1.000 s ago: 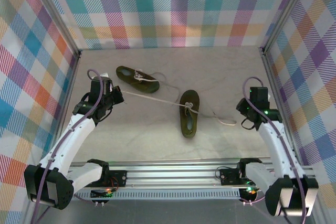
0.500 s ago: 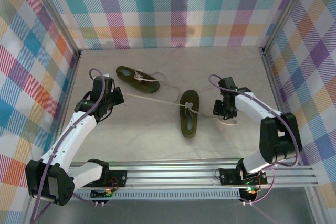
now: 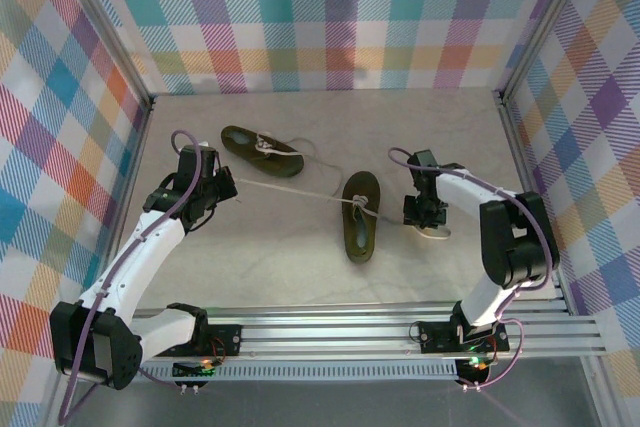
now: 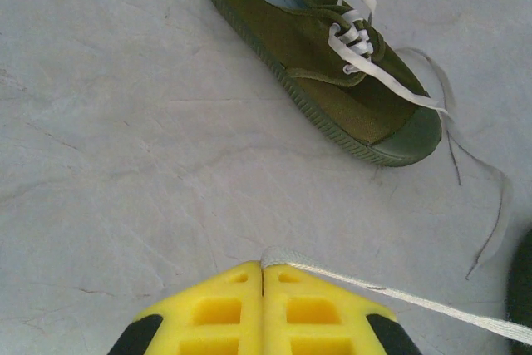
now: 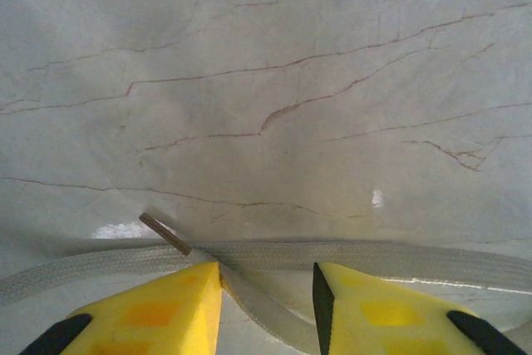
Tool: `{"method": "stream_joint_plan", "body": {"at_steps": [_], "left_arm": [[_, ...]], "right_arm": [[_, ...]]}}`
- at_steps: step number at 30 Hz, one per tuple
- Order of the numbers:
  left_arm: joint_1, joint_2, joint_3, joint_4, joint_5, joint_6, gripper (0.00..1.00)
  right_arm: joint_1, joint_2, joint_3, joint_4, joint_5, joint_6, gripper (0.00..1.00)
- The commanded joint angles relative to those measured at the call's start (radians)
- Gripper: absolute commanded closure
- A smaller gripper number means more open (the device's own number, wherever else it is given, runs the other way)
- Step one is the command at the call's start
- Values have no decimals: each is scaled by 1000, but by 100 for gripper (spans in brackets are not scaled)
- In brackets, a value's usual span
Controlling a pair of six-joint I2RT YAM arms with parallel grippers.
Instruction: Tie the shoes
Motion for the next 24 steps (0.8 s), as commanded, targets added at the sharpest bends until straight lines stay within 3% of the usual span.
{"method": "stream_joint_plan", "body": {"at_steps": [1,8,11,18,24], "left_arm": [[-3,3,30,-9,1,-4,100],[-3,4,30,-9,0,-4,100],[-3,1,33,-12,0,-4,100],[-3,4,45,-15,6,-6,100],[-3,12,62,-6,45,-3,100]], "right_arm": [[8,19,35,-41,11,-3,67],[23,-28,8,-39,9,15,93],[27,-106,-12,-40,49,29,100],[38,-336,-40,-79,94,41,100],[107,-501,-35,-49,0,8,100]]}}
